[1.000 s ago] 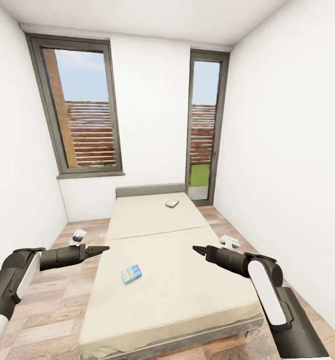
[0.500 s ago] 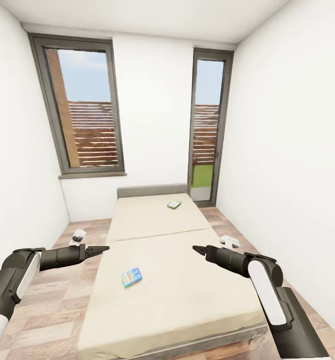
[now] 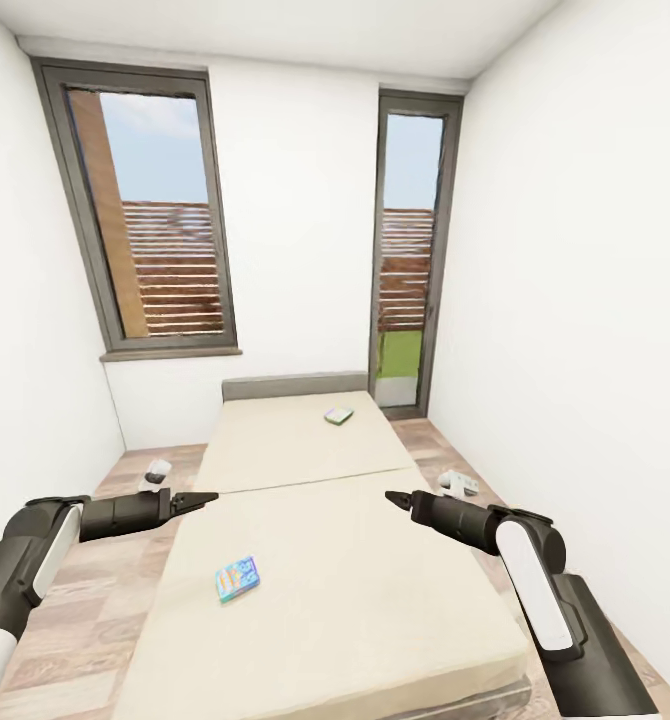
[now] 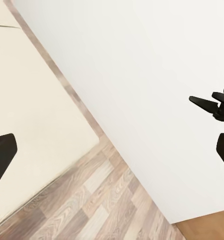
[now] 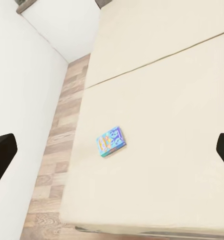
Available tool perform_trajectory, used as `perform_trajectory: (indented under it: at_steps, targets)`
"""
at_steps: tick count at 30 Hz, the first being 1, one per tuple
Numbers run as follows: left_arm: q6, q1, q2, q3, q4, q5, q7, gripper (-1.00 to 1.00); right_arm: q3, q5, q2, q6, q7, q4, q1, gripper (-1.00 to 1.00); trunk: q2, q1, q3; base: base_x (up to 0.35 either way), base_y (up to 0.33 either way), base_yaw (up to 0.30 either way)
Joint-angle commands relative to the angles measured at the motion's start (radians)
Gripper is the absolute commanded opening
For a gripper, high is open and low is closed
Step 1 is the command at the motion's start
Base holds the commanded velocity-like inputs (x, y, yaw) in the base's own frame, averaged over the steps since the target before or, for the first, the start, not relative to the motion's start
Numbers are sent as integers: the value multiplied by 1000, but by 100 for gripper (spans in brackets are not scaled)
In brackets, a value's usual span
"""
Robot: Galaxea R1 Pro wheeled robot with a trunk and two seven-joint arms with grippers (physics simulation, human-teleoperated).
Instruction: Put all the toys in the child's room - the three board games (two on the bed and one on the table), the two jigsaw puzzles on the table, and the tennis ball on the table - inside the toy box on the table in the child's room.
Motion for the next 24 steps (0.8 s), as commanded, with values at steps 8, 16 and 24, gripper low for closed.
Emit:
perform_trajectory:
  at_steps: [8,16,24]
  targets:
    - [6,0,0,0,1,2,-1,100,1,-1,-1,3,-1,0,0,100,-1,1,0,250,-150,0]
    - [6,0,1,0,1,2,-2,100,1,-1,-1,3,-1,-2,0,100,-1,1,0,227,-24,90]
    - [6,0,0,0,1,2,-3,100,1,-1,-1,3,-1,-3,0,100,-1,1,0,63,-3,259]
